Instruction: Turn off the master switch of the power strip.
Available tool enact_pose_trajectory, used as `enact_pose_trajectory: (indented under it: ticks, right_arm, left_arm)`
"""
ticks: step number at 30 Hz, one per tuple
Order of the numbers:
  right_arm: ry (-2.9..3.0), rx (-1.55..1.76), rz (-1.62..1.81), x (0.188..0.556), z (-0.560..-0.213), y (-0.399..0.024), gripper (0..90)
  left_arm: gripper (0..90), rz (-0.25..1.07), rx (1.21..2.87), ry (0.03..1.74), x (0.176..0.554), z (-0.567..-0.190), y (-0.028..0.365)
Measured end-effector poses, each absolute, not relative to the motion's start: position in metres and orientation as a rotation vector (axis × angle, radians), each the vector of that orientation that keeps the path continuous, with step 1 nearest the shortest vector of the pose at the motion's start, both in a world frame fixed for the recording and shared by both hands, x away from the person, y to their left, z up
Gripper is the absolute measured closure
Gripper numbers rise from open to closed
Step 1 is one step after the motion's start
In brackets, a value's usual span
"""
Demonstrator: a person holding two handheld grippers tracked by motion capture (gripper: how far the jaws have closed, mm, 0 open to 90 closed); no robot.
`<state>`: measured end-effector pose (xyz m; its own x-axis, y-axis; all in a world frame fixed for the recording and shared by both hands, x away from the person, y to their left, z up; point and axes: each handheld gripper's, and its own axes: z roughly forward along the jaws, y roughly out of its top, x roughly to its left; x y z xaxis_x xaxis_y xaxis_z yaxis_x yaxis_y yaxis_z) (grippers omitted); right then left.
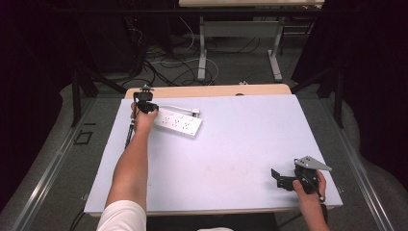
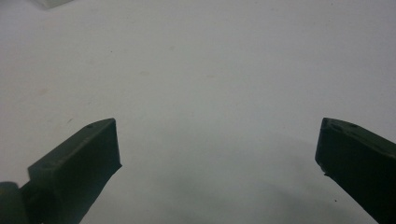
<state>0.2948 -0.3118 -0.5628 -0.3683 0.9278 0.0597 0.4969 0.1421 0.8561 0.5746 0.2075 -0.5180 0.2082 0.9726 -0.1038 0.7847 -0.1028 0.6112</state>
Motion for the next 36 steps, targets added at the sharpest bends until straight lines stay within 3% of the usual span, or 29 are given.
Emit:
enact_pose_trajectory:
  ticks: [36]
  right_arm:
    - [1.916, 1.366, 1.164, 0.2932, -0.562, -0.315, 0.0]
  left_arm:
    - [90.0, 0.477, 1.997, 1.628, 0.5795, -0.5237, 0.2045]
